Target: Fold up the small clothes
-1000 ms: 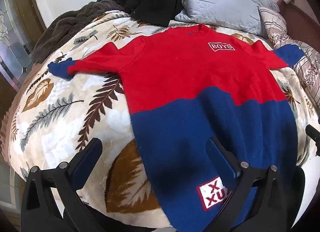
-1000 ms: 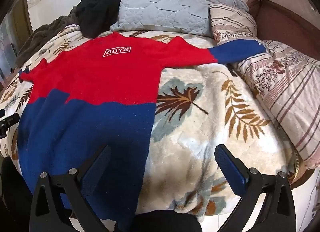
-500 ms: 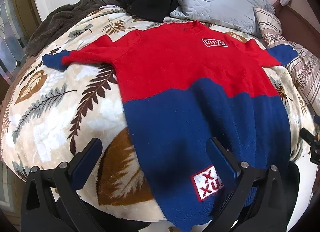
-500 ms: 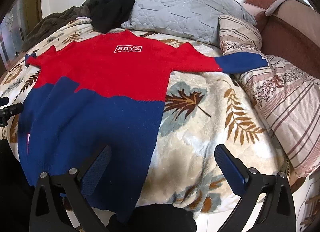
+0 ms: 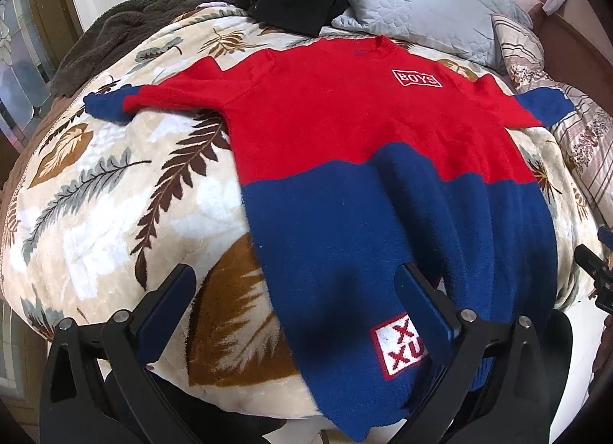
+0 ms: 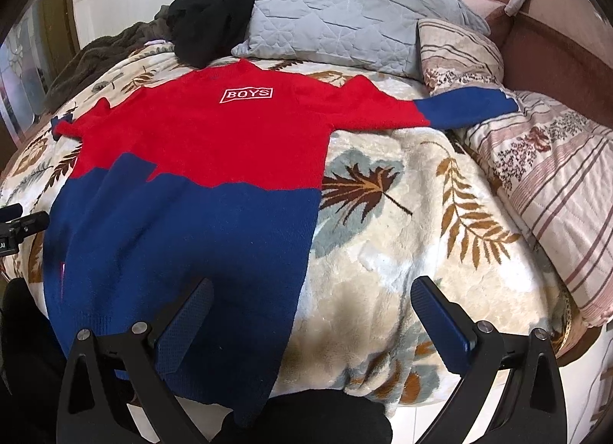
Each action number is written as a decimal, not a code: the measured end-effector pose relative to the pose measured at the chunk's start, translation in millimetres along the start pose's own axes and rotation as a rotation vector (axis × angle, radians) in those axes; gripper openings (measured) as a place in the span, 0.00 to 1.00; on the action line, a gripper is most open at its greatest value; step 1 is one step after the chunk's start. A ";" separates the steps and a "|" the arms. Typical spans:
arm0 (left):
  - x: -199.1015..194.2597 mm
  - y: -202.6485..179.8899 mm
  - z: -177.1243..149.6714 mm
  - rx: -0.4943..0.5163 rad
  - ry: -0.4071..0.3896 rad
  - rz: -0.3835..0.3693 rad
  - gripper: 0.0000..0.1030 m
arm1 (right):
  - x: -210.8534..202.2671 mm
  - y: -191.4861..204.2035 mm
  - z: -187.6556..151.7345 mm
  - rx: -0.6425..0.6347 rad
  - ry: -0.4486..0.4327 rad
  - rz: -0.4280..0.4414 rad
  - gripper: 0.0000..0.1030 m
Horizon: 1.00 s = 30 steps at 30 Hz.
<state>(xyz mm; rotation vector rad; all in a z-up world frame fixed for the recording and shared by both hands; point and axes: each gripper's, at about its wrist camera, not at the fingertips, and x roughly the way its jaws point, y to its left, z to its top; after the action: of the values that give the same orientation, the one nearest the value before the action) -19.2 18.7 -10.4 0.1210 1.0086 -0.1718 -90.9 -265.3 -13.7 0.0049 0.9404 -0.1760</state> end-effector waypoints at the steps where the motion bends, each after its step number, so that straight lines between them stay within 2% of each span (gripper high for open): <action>1: 0.7 -0.1 0.1 -0.001 0.003 0.001 1.00 | 0.2 -1.0 0.0 0.005 -0.001 0.003 0.99; 16: 5.7 -3.0 1.6 0.020 0.011 0.020 1.00 | 6.2 -9.1 0.9 0.032 -0.002 0.028 0.99; 30: -1.6 -3.6 1.5 0.020 -0.023 0.025 1.00 | 1.9 -14.6 -1.3 0.053 -0.017 0.046 0.99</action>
<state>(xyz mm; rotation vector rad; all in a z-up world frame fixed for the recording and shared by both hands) -19.5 15.0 -8.4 0.1495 0.9824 -0.1606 -93.1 -279.9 -15.0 0.0742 0.9174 -0.1580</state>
